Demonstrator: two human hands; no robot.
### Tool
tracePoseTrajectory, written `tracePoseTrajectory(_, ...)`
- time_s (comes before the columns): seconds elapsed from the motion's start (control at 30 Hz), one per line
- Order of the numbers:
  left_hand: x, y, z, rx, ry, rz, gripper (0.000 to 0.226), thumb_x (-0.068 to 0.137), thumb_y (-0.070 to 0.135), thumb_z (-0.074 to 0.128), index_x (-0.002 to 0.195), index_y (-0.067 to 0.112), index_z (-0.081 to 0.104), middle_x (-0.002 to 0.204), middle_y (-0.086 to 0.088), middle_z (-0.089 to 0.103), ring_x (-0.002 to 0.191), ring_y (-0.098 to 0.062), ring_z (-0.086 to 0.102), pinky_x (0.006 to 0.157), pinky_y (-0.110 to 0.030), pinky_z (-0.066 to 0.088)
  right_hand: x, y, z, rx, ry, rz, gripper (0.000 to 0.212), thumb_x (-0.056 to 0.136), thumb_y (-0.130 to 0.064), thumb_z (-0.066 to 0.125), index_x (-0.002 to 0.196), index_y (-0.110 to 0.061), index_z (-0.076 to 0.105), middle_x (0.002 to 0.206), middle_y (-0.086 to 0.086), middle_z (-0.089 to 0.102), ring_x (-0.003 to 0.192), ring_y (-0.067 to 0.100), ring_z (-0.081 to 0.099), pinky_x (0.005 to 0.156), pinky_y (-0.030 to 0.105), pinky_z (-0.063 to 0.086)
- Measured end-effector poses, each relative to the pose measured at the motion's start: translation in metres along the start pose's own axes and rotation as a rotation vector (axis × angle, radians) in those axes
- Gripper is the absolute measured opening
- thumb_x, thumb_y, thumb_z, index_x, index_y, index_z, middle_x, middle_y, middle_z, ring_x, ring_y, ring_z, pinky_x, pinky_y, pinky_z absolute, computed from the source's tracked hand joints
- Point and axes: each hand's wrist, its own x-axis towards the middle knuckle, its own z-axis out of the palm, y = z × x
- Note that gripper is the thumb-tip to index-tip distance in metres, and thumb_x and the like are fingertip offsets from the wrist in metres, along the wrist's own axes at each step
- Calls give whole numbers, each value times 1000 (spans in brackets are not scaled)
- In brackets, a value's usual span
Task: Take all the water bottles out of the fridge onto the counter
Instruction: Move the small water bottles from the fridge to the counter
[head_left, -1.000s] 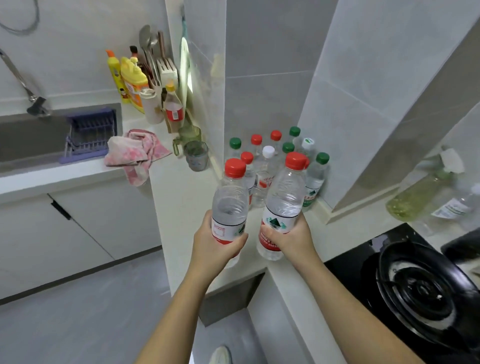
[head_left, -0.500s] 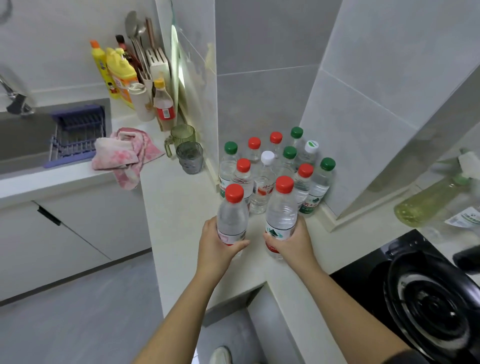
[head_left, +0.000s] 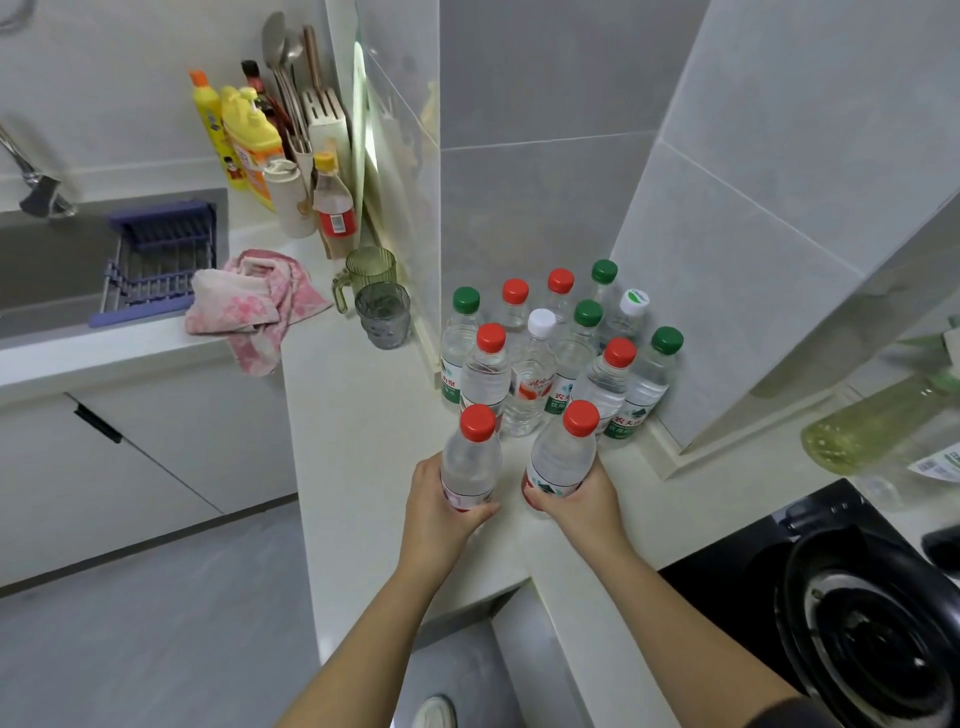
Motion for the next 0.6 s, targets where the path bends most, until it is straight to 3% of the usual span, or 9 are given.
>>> tracePoseTrajectory(0.13,2,-12,2,18,4,-21,66,58,25,92,112,21,55,108,4,55,102,-14,58,81,-19,45,3,11,4,14,2,33,54,57,-23,89,104,-22,63,99,-6,73,93,14,70,81,44,59)
tracePoseTrajectory(0.3,6,-17,-2,36,-29,14,64,59,26,92,112,23,55,106,6,55,99,-2,56,77,-5,40,9,17,4,-13,-39,39,53,58,-18,89,105,-18,63,100,0,73,95,18,70,82,44,59)
tracePoseTrajectory(0.47,2,-31,-9,84,-71,-34,68,62,42,89,116,33,48,113,12,51,100,-3,57,79,-19,50,10,38,8,-45,13,7,70,52,-45,93,109,-24,59,108,2,65,98,16,67,81,41,58)
tracePoseTrajectory(0.6,5,-28,-3,88,-51,-61,65,65,39,88,114,32,46,111,10,54,98,-4,57,76,-22,52,7,30,6,102,54,76,73,52,-29,96,111,-30,52,112,-5,67,98,9,69,84,40,59)
